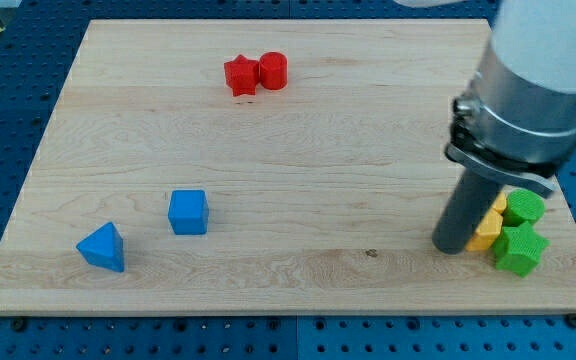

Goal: Move the red blocks to the top right

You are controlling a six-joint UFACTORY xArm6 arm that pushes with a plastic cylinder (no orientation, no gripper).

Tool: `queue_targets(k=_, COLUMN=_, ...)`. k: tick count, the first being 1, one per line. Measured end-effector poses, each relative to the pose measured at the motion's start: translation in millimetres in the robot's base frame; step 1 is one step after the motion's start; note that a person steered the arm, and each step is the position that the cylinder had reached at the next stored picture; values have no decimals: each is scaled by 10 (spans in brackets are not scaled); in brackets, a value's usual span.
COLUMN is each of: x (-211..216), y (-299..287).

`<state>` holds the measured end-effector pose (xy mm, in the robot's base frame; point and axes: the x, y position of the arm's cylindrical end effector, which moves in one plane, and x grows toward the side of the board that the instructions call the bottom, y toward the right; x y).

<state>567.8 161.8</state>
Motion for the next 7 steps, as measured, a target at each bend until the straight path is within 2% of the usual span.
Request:
queue_targets(k=1, x=140, y=49)
queue_targets(k=2, x=226, y=-367)
queue_targets(k=4, x=314, y=-1687)
queue_targets(k=5, x=354, y=-1887)
queue_targets(k=7, x=354, y=-1887)
